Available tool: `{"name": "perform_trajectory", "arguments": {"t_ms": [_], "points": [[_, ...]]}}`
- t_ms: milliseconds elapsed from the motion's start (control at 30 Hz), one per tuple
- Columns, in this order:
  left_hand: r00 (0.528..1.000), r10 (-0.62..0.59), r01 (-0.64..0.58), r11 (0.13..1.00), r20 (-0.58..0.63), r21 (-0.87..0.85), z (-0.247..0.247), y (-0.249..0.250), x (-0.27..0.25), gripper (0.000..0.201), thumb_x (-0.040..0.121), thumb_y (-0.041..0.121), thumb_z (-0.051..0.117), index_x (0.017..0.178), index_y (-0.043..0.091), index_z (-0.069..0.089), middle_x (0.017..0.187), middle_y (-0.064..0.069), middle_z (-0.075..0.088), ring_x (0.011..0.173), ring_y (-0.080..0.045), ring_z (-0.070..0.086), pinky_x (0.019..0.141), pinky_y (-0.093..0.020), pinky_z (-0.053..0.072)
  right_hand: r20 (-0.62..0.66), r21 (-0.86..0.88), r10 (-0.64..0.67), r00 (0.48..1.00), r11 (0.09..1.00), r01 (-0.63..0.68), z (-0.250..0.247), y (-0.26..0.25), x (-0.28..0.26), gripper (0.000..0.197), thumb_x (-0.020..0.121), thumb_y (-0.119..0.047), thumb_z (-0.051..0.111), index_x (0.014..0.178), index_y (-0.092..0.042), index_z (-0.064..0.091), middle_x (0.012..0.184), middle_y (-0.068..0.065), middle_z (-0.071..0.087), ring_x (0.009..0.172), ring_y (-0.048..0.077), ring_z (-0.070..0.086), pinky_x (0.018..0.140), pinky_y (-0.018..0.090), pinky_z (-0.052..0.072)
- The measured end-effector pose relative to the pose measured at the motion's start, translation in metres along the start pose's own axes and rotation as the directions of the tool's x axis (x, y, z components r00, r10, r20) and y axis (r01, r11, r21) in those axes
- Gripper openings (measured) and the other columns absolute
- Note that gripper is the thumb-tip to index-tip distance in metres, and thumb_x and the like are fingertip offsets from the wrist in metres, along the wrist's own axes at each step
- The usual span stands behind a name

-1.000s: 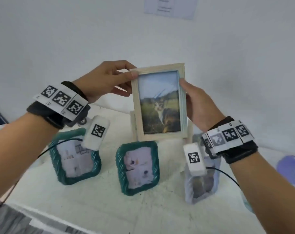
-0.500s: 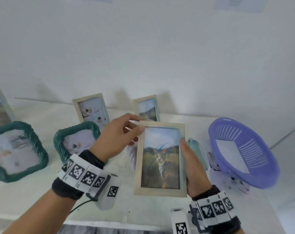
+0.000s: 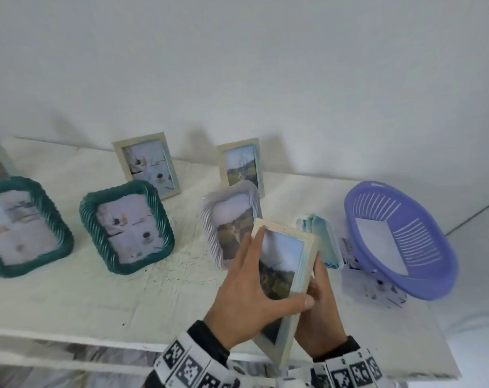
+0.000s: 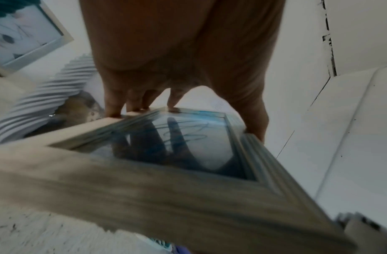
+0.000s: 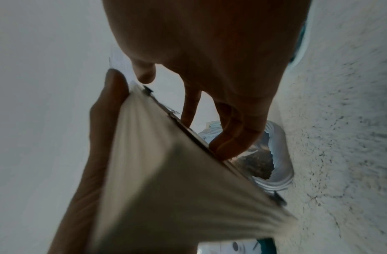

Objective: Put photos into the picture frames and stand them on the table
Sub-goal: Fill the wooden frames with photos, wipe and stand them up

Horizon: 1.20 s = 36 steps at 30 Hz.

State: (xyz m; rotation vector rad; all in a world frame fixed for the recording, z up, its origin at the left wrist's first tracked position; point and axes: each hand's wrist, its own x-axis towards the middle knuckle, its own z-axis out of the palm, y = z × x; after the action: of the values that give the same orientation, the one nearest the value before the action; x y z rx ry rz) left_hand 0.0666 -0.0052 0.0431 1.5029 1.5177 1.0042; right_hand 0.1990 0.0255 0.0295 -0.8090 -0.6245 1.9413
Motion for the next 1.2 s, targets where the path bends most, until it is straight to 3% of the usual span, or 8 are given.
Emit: {"name": "perform_trajectory", "arguments": {"t_ms": [100,200,300,367,567,833,1067,1200], "points": [[0.999,0.031,-0.027,0.994,0.04,-0.105,-0.002,0.006,-0.002,0.113,0.063,0.061,0.084,0.144,0.058,0.005,0.143,0.048,0.021,0.136,0.022,0.018,0.107,-0.007,0.024,-0.024,0.075,0.005,1.0,0.997,-0.004,0.002,0.001,0.001,0.051,0.103,-0.042,0.023,0.117,-0.028,0.07,0.131,0.01,0.061,0.118,0.023,0.06,0.094,0.038,0.053],[0.997,0.037,-0.025,0.985,0.068,-0.17,-0.008,0.002,-0.003,0.112,0.063,0.058,0.084,0.147,0.051,0.011,0.137,0.051,0.029,0.129,0.027,0.024,0.096,0.004,0.024,0.023,0.007,0.025,0.999,1.0,-0.025,-0.002,-0.001,-0.001,0.053,0.098,-0.056,0.031,0.133,-0.025,0.058,0.135,0.011,0.058,0.125,0.026,0.055,0.103,0.042,0.046],[0.999,0.014,-0.005,0.983,0.048,-0.185,-0.015,-0.007,-0.006,0.111,0.057,0.075,0.076,0.149,0.047,0.02,0.145,0.034,0.036,0.133,0.016,0.032,0.104,-0.01,0.033,-0.031,-0.178,-0.05,0.998,0.983,0.044,-0.008,-0.002,-0.001,0.044,0.086,-0.056,0.039,0.097,-0.029,0.072,0.102,0.006,0.073,0.093,0.019,0.068,0.08,0.034,0.055],[1.0,-0.02,0.018,0.97,-0.003,-0.241,-0.02,-0.015,-0.009,0.097,0.057,0.074,0.076,0.141,0.049,0.035,0.136,0.025,0.05,0.123,0.005,0.05,0.096,-0.024,0.048,-0.059,-0.29,-0.094,0.994,0.954,0.073,-0.016,-0.003,-0.002,0.045,0.092,-0.051,0.037,0.1,-0.018,0.066,0.098,0.014,0.07,0.09,0.024,0.066,0.08,0.039,0.049],[0.98,-0.173,0.097,0.851,-0.101,-0.516,-0.024,-0.04,-0.014,0.033,0.086,0.024,0.072,0.115,0.017,0.057,0.089,-0.012,0.063,0.075,-0.021,0.064,0.054,-0.031,0.052,-0.057,-0.659,-0.236,0.97,0.739,0.141,-0.041,0.0,-0.009,0.015,0.097,-0.024,0.054,0.102,-0.018,0.067,0.103,0.002,0.07,0.096,0.022,0.067,0.079,0.04,0.056],[0.934,-0.316,0.27,0.93,-0.168,-0.249,0.009,-0.083,-0.02,0.021,0.094,0.015,0.064,0.114,0.016,0.067,0.092,-0.005,0.066,0.072,-0.013,0.07,0.058,-0.027,0.059,0.071,-0.974,-0.421,0.904,0.168,0.155,-0.079,0.02,-0.012,0.026,0.093,-0.007,0.055,0.097,-0.03,0.064,0.101,-0.011,0.063,0.093,-0.011,0.056,0.068,0.005,0.043],[0.966,-0.127,0.16,0.978,-0.225,0.132,0.033,-0.1,-0.034,0.018,0.088,0.032,0.07,0.105,0.024,0.072,0.082,0.007,0.064,0.078,-0.006,0.06,0.076,-0.028,0.054,0.147,-0.989,-0.362,0.92,-0.049,0.138,-0.102,0.034,-0.009,0.027,0.088,-0.026,0.051,0.106,-0.016,0.069,0.1,-0.001,0.057,0.086,0.012,0.057,0.076,0.031,0.053],[0.982,-0.061,0.097,0.976,-0.181,0.195,0.033,-0.108,-0.035,0.033,0.085,0.031,0.073,0.118,0.034,0.065,0.086,0.006,0.06,0.076,-0.005,0.06,0.075,-0.026,0.054,0.14,-0.989,-0.307,0.941,-0.087,0.119,-0.106,0.041,-0.009,0.025,0.087,-0.025,0.052,0.101,-0.016,0.07,0.102,0.003,0.055,0.085,0.018,0.057,0.078,0.032,0.051]]}}
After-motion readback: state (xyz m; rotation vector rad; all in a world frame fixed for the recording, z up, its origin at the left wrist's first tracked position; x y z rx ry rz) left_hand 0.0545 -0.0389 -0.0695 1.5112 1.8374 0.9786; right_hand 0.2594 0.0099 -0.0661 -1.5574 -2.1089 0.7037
